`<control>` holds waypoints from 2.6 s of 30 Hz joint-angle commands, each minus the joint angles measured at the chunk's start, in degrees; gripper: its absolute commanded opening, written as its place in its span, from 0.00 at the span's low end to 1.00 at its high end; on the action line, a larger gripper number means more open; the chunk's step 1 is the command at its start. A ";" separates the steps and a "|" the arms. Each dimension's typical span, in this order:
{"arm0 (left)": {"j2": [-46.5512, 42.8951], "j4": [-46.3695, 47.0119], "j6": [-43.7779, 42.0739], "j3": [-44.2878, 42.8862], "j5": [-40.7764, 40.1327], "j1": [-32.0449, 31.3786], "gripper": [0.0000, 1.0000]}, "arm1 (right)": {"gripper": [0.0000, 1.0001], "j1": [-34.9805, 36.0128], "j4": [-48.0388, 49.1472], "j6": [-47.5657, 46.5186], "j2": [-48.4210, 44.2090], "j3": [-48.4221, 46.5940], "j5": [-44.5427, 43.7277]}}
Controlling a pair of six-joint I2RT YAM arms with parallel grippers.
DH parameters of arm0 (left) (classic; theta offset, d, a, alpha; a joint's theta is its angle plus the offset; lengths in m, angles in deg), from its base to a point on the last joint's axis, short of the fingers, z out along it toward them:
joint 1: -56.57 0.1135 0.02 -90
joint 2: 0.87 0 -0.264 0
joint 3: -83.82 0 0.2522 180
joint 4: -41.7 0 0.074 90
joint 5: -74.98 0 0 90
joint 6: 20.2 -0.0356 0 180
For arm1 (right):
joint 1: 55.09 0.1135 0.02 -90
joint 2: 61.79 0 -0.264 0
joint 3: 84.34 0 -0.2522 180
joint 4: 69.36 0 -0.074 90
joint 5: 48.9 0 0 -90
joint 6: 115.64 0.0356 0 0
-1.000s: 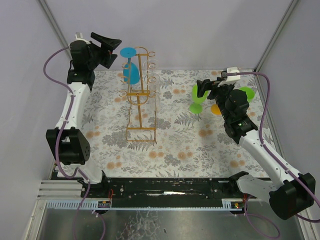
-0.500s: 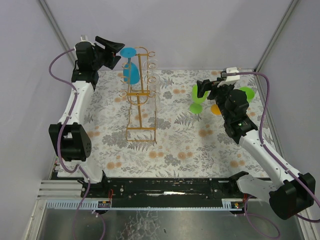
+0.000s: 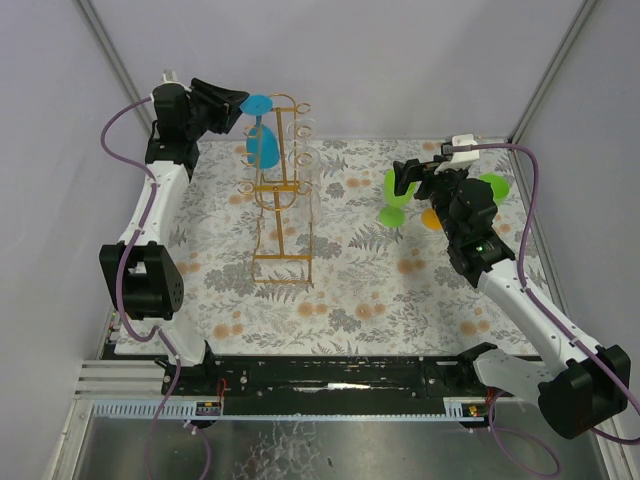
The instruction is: Take the wine glass off the wine glass rack
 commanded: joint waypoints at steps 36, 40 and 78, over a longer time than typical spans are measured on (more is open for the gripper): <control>-1.70 2.72 -0.24 1.86 -0.33 -0.19 0.03 | 0.99 0.40 2.39 0.27 -1.57 0.63 -0.09; -2.29 2.73 0.34 2.47 -0.23 -0.13 0.00 | 0.99 0.42 2.23 0.29 -1.74 1.01 -0.13; -3.81 3.27 3.13 2.59 -1.00 3.33 0.00 | 0.99 0.42 -1.36 -0.64 -4.03 -0.72 0.10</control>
